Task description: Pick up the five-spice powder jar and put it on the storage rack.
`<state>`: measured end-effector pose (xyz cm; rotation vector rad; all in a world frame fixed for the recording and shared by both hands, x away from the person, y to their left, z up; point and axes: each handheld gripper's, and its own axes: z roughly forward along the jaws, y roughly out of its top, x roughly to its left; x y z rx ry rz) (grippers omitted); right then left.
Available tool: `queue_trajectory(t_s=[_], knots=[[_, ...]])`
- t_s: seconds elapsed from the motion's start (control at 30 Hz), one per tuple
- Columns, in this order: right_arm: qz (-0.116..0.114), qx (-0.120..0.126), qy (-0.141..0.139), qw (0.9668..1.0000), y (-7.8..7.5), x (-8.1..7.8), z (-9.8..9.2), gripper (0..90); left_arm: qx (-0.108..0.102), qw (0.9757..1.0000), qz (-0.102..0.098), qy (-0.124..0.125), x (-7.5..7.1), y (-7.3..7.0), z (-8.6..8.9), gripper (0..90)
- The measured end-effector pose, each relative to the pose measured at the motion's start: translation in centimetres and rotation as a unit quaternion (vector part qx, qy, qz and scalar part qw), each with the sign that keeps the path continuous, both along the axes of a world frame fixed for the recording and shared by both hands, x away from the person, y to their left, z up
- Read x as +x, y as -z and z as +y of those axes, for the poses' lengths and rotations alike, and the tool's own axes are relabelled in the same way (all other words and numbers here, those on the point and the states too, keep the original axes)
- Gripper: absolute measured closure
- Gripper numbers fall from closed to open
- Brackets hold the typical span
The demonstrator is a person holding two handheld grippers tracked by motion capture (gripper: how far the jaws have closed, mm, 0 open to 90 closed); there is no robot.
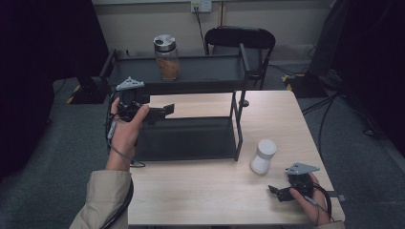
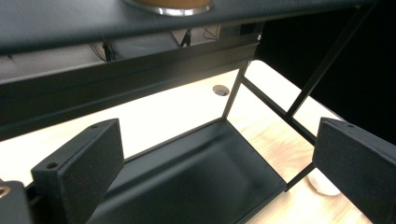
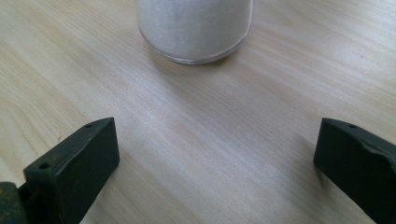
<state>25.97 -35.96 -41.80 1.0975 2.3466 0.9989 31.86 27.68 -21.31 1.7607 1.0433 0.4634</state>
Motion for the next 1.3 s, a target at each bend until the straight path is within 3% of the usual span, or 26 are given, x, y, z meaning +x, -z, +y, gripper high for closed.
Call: queue_trajectory(t_s=[0.57, 0.77, 1.3], knots=[[0.001, 0.0, 0.0, 1.0, 0.0, 0.0, 0.0, 0.0, 0.003, 0.9998, 0.015, 0.011, 0.3, 5.8, 0.0, 1.4], [0.001, 0.0, 0.0, 1.0, 0.0, 0.0, 0.0, 0.0, -0.008, 0.9995, 0.027, 0.015, 0.3, 8.2, 0.0, 1.4], [0.001, 0.0, 0.001, 1.0, 0.0, 0.0, 0.0, 0.0, -0.014, 0.9979, 0.059, 0.021, 0.3, 14.0, -0.8, 1.3]])
